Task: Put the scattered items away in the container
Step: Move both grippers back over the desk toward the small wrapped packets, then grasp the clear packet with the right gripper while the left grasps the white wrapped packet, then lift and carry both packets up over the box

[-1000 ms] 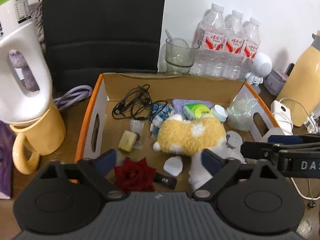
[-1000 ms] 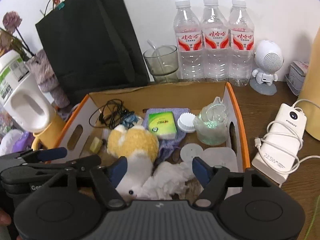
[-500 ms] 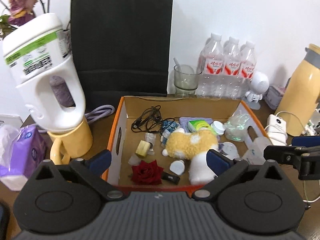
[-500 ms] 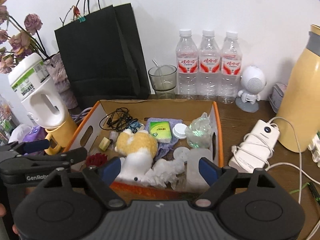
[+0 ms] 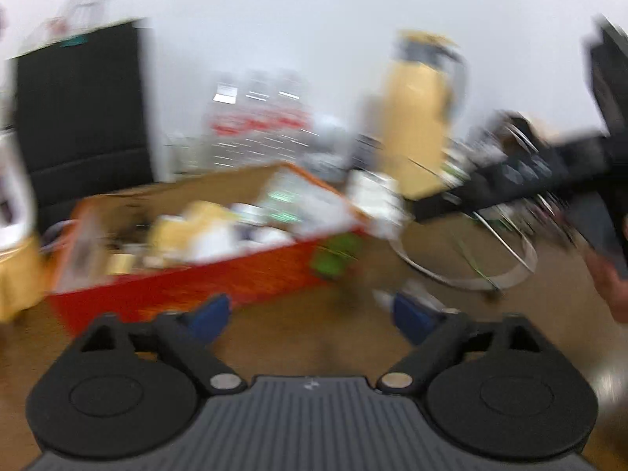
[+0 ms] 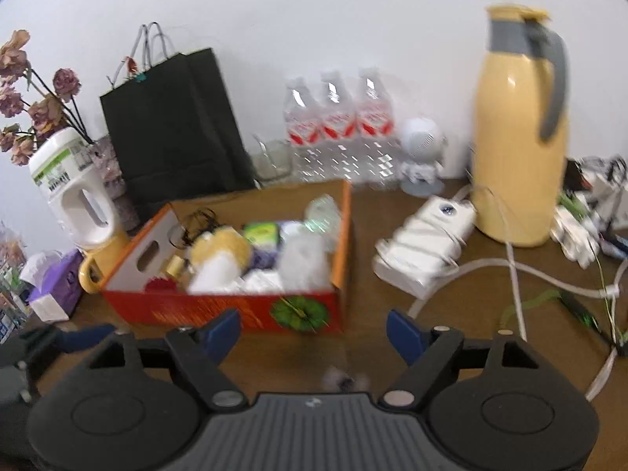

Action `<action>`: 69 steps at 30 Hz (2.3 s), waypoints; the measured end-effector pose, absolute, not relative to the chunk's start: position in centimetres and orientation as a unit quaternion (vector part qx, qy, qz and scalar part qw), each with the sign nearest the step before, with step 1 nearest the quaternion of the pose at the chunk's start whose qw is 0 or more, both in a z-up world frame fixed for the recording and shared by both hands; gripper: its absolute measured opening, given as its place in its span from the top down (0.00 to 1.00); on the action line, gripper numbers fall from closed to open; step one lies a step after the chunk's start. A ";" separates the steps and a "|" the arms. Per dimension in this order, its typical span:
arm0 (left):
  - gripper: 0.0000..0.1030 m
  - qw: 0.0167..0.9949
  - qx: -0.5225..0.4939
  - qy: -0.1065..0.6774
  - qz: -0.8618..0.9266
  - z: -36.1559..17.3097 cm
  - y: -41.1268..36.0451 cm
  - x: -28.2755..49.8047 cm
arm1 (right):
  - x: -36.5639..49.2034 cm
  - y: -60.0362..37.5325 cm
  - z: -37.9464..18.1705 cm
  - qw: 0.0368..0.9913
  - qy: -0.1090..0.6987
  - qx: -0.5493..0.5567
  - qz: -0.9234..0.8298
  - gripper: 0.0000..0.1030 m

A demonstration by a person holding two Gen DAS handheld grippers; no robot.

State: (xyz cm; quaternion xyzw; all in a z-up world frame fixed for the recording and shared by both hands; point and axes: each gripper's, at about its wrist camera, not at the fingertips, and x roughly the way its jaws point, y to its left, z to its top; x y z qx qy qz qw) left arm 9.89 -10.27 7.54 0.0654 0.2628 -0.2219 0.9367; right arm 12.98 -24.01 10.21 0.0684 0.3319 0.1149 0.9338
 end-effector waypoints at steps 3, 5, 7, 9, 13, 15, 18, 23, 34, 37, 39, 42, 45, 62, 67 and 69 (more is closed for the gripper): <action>0.35 0.915 0.086 0.275 -0.283 5.6 -13.6 10.4 | 11.7 -25.6 8.2 0.933 0.343 0.066 0.087 0.26; 0.39 0.905 0.097 0.271 -0.313 4.8 -15.1 10.8 | 10.5 -26.1 7.4 0.937 0.338 0.045 0.076 0.27; 0.44 0.898 0.109 0.268 -0.331 4.2 -16.3 11.5 | 9.5 -26.7 7.0 0.939 0.334 0.031 0.071 0.27; 0.53 0.887 0.114 0.276 -0.352 3.6 -17.1 12.4 | 8.4 -27.6 6.7 0.942 0.326 0.026 0.077 0.28; 0.61 0.865 0.129 0.295 -0.385 2.3 -18.8 14.2 | 7.2 -29.5 6.2 0.942 0.324 0.043 0.077 0.29; 0.69 0.857 0.138 0.306 -0.390 1.8 -19.4 15.1 | 6.9 -30.0 5.9 0.941 0.325 0.048 0.080 0.29; 0.83 0.852 0.125 0.327 -0.389 1.2 -19.5 16.3 | 6.7 -30.2 5.5 0.938 0.329 0.048 0.093 0.29; 0.92 0.874 0.078 0.320 -0.357 2.0 -16.7 15.6 | 7.9 -28.9 4.5 0.935 0.329 0.025 0.128 0.29; 0.99 0.940 -0.022 0.311 -0.137 3.2 -2.8 12.9 | 14.2 -24.2 1.4 0.917 0.355 -0.007 0.182 0.39; 0.99 0.943 -0.021 0.308 -0.126 3.1 -1.6 12.7 | 15.1 -23.1 0.7 0.915 0.363 -0.001 0.178 0.41; 0.96 0.942 -0.004 0.309 -0.132 2.9 -1.8 12.9 | 15.4 -22.4 0.5 0.918 0.358 0.002 0.173 0.47; 0.95 0.939 0.003 0.317 -0.134 2.6 -2.6 14.3 | 15.5 -21.4 0.3 0.924 0.346 -0.011 0.159 0.80; 0.70 0.939 -0.002 0.311 -0.144 2.5 -3.5 15.4 | 15.1 -20.4 0.1 0.931 0.332 -0.039 0.148 0.79; 0.85 0.928 0.002 0.344 -0.144 1.2 -6.0 18.1 | 14.1 -18.4 -0.1 0.935 0.312 -0.034 0.166 0.80; 0.86 0.935 -0.020 0.329 -0.131 1.4 -5.5 15.8 | 13.6 -18.8 0.2 0.941 0.297 -0.028 0.160 0.80; 0.86 0.947 -0.014 0.298 -0.122 2.4 -5.4 13.8 | 12.9 -18.8 0.8 0.945 0.283 -0.019 0.160 0.80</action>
